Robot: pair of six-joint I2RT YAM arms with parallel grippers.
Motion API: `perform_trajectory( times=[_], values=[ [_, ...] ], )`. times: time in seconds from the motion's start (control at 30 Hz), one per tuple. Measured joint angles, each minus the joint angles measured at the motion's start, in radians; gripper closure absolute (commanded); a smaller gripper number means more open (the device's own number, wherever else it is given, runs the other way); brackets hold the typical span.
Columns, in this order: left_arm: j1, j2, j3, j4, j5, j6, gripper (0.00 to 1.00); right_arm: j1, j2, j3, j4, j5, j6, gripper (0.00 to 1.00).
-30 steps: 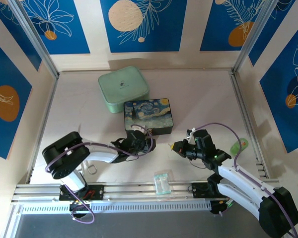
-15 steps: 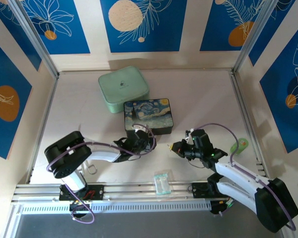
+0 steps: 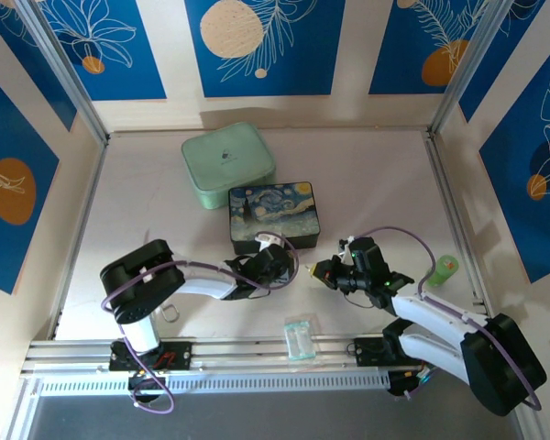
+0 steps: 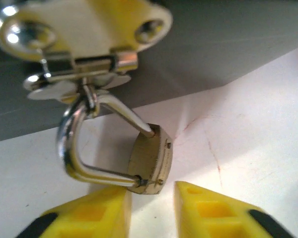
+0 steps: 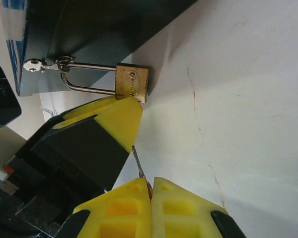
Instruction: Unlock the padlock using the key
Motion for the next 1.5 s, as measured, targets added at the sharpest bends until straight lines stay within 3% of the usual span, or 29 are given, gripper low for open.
perform_trajectory(
  times=[0.17, 0.27, 0.37, 0.47, 0.57, 0.63, 0.77, 0.97, 1.27, 1.43, 1.5],
  values=[
    [0.0, -0.006, -0.003, -0.006, -0.013, -0.033, 0.92, 0.0, 0.061, -0.025, 0.063, -0.019, 0.029, 1.0],
    [-0.001, -0.026, -0.021, -0.005, -0.014, -0.058, 0.93, 0.0, 0.09, -0.026, 0.09, -0.031, 0.04, 1.0],
    [-0.001, -0.057, -0.048, 0.007, -0.015, -0.087, 0.82, -0.003, 0.1, -0.026, 0.103, -0.04, 0.044, 1.0],
    [-0.001, -0.083, -0.066, 0.014, -0.035, -0.103, 0.77, -0.011, 0.102, -0.026, 0.103, -0.041, 0.044, 1.0],
    [-0.002, -0.09, -0.089, 0.045, -0.076, -0.117, 0.45, -0.017, 0.102, -0.026, 0.104, -0.041, 0.043, 1.0],
    [-0.005, -0.087, -0.106, 0.078, -0.104, -0.12, 0.33, -0.018, 0.102, -0.026, 0.104, -0.042, 0.043, 1.0],
    [-0.034, -0.043, -0.116, 0.15, -0.192, -0.157, 0.3, -0.027, 0.096, -0.026, 0.103, -0.045, 0.043, 1.0],
    [-0.084, 0.043, 0.018, 0.035, -0.319, -0.259, 0.38, -0.054, 0.026, -0.041, 0.091, -0.047, 0.043, 1.0],
    [-0.092, 0.117, 0.116, -0.051, -0.388, -0.358, 0.52, -0.093, -0.038, -0.056, 0.056, -0.06, 0.043, 1.0],
    [-0.091, 0.122, 0.121, -0.068, -0.389, -0.368, 0.65, -0.102, -0.038, -0.056, 0.045, -0.066, 0.043, 1.0],
    [-0.092, 0.122, 0.127, -0.073, -0.378, -0.371, 0.76, -0.105, -0.038, -0.057, 0.045, -0.068, 0.043, 1.0]
  ],
)
